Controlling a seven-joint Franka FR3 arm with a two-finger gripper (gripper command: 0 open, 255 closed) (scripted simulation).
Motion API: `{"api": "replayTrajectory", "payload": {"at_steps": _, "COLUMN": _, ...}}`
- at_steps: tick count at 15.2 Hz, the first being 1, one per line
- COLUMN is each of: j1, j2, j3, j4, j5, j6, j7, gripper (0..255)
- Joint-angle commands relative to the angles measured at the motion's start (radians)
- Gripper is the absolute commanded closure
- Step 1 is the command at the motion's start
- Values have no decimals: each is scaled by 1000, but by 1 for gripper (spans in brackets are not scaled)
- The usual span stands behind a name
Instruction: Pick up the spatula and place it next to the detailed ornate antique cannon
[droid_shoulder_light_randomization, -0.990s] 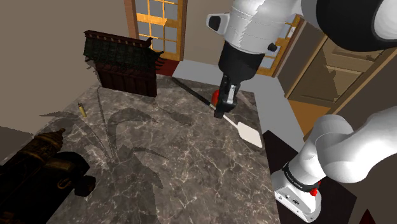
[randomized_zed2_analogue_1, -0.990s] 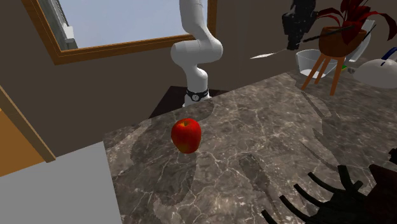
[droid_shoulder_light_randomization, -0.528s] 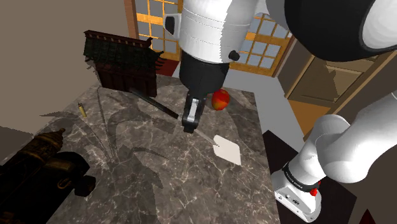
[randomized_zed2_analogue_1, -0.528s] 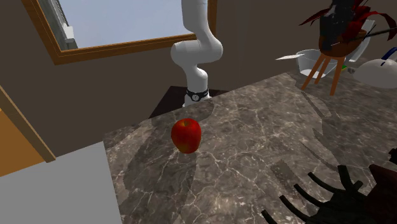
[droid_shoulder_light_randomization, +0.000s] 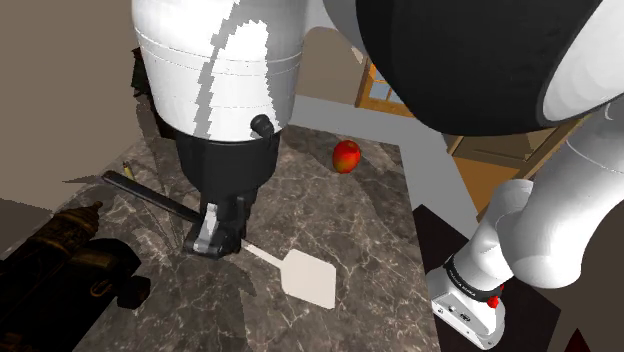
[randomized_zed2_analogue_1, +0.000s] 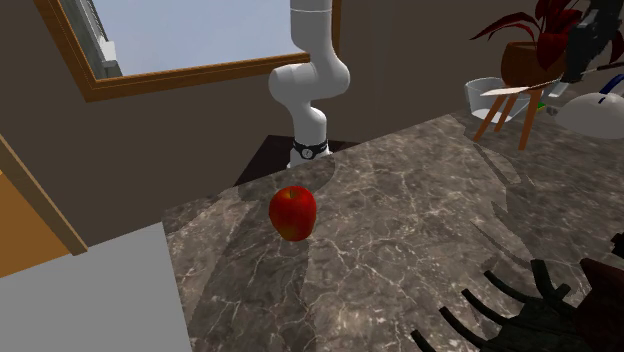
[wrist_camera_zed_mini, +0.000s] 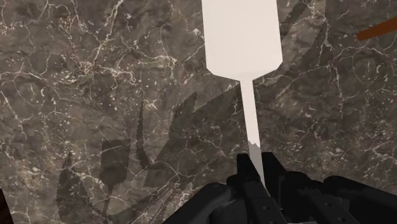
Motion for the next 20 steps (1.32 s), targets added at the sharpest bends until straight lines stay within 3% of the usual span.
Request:
{"api": "replayTrajectory", "payload": {"at_steps": 1, "j1": 46, "j2": 121, "j3": 29, "j4": 126, "j5": -80, "j6": -33, "j7": 72, "gripper": 255}}
{"api": "replayTrajectory", "payload": {"at_steps": 2, "j1": 95, "j2": 214, "j3": 42, "j4": 232, "j5": -143, "j6": -69, "j7": 117, "gripper": 255}}
{"api": "replayTrajectory", "payload": {"at_steps": 20, "j1": 63, "j2": 176, "j3": 24, "j4": -56, "j5": -121, "j6": 189, "j7": 119, "gripper": 255}}
